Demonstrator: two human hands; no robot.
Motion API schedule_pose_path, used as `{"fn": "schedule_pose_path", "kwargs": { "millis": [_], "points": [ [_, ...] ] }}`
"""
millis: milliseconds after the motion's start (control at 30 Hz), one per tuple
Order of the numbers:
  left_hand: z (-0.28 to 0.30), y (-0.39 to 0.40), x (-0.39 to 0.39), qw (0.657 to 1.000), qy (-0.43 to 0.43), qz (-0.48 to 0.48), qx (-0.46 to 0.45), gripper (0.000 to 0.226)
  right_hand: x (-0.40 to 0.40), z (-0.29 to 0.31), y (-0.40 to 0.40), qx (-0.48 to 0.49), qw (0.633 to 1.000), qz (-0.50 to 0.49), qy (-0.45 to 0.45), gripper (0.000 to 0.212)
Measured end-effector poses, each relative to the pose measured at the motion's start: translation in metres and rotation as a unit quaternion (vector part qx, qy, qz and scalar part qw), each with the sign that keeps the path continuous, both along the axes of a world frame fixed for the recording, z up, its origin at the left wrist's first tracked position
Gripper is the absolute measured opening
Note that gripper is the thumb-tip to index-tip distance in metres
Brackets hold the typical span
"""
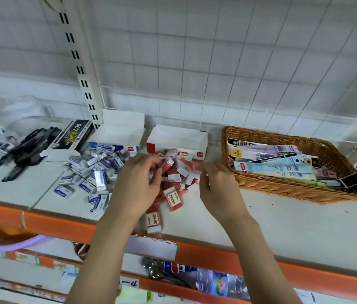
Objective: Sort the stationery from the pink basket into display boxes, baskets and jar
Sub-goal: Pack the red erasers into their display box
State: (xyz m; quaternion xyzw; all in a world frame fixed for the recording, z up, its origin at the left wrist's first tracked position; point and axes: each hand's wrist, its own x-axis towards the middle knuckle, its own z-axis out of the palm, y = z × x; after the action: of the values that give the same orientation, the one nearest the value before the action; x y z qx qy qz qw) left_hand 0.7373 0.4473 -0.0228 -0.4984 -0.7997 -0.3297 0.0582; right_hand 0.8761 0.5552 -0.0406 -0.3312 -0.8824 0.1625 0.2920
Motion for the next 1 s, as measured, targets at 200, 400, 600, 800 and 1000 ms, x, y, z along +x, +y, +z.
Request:
{"fn": "schedule_pose_path", "kwargs": {
  "millis": [200, 400, 600, 800, 1000],
  "points": [
    [-0.001, 0.014, -0.019, 0.997, 0.01, -0.024, -0.068, 0.032, -0.029, 0.005, 0.02, -0.069, 0.989, -0.056, -0.114, 0.034],
    [-0.005, 0.035, -0.039, 0.981, 0.04, -0.116, -0.152, 0.04, -0.038, 0.012, 0.02, -0.165, 0.967, -0.1, -0.166, 0.037],
    [-0.01, 0.04, -0.05, 0.968, 0.045, -0.19, -0.157, 0.035, -0.048, 0.013, 0.001, -0.15, 0.964, -0.186, -0.119, 0.028],
    [-0.018, 0.034, -0.057, 0.969, 0.05, -0.225, -0.088, 0.036, -0.043, 0.018, -0.009, -0.131, 0.971, -0.197, -0.044, 0.025],
    [0.001, 0.029, -0.066, 0.971, -0.056, -0.228, -0.041, 0.028, -0.049, 0.034, 0.002, -0.067, 0.982, -0.155, -0.088, 0.031]
  ]
}}
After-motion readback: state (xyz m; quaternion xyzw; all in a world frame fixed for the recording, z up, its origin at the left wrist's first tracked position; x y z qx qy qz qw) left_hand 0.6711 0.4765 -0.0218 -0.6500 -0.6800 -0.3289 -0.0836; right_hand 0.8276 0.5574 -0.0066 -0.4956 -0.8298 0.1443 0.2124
